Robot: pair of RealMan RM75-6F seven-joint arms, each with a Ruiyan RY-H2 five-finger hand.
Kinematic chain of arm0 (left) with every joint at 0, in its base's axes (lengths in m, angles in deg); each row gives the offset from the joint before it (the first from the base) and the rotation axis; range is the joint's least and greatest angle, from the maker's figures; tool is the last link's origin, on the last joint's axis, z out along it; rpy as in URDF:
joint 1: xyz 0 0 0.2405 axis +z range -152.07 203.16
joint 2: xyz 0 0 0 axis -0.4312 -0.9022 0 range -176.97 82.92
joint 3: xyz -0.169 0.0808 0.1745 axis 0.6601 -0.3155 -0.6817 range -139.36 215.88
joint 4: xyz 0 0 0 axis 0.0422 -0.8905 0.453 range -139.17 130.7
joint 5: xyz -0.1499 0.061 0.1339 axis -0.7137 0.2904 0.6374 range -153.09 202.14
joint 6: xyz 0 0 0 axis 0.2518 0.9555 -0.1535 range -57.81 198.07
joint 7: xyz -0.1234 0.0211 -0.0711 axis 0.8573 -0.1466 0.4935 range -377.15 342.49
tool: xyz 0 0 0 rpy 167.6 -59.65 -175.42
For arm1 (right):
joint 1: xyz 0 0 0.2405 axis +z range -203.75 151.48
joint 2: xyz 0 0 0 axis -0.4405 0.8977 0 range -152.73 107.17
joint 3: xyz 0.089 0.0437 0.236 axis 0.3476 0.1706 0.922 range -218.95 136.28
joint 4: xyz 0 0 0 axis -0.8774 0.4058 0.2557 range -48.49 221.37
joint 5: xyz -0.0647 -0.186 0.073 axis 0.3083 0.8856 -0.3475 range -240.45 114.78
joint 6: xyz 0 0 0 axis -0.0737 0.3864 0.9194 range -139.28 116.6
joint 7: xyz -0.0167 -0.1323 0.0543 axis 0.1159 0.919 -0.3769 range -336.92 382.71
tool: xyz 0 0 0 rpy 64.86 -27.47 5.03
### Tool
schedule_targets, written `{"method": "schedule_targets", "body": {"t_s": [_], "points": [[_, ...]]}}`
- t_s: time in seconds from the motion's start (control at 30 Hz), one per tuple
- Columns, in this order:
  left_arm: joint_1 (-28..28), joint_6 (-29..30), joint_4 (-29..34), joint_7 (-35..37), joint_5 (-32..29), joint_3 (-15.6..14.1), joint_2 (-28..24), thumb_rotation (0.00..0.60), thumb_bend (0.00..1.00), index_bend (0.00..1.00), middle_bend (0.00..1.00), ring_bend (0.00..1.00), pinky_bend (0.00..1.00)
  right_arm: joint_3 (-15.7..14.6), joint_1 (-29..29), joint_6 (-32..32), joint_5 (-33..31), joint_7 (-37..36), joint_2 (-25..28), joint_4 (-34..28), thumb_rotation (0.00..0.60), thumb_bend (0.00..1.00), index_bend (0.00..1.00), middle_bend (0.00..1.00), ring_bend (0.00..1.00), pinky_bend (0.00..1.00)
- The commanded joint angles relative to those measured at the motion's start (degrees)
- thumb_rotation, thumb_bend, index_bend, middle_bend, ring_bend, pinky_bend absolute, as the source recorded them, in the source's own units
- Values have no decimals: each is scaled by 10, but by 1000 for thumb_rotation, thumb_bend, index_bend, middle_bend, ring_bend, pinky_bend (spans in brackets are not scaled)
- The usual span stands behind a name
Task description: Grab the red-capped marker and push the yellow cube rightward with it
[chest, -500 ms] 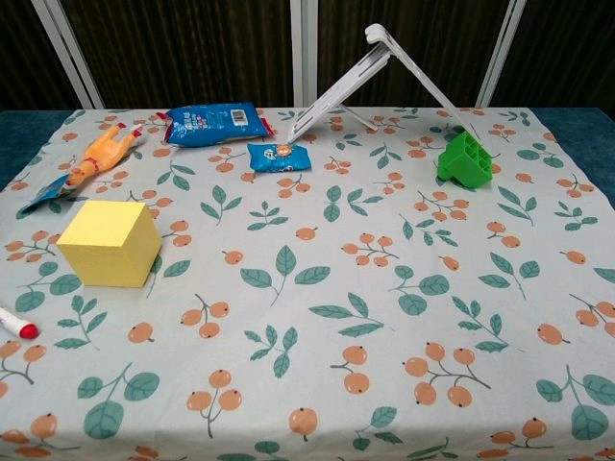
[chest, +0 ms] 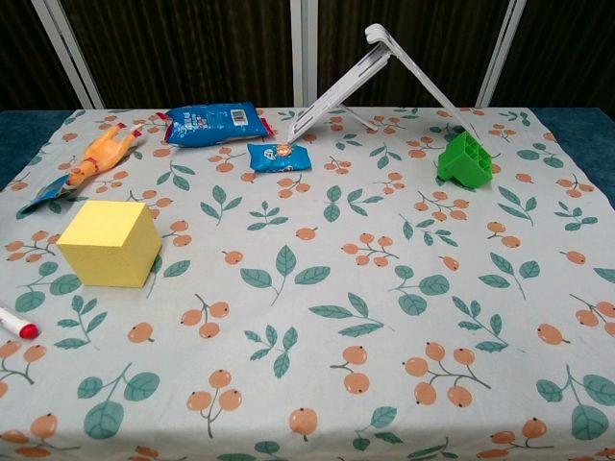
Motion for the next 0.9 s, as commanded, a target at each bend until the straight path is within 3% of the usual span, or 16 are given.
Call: {"method": "schedule_targets", "body": {"t_s": [0.03, 0.4, 0.9], "points": [[-11, -13, -9, 5, 10, -3, 2, 600, 126, 311, 319, 232, 224, 3, 0, 3, -1, 1, 4, 0, 600, 176, 0, 122, 0, 0], [-53, -80, -85, 39, 64, -40, 43, 600, 157, 378, 373, 233, 224, 11, 4, 9, 4, 7, 17, -11, 600, 176, 0, 122, 0, 0], [-72, -119, -200, 33, 99, -81, 109, 600, 204, 416, 397, 237, 224, 6, 2, 16, 13, 4, 18, -15, 600, 176, 0, 122, 0, 0]]}}
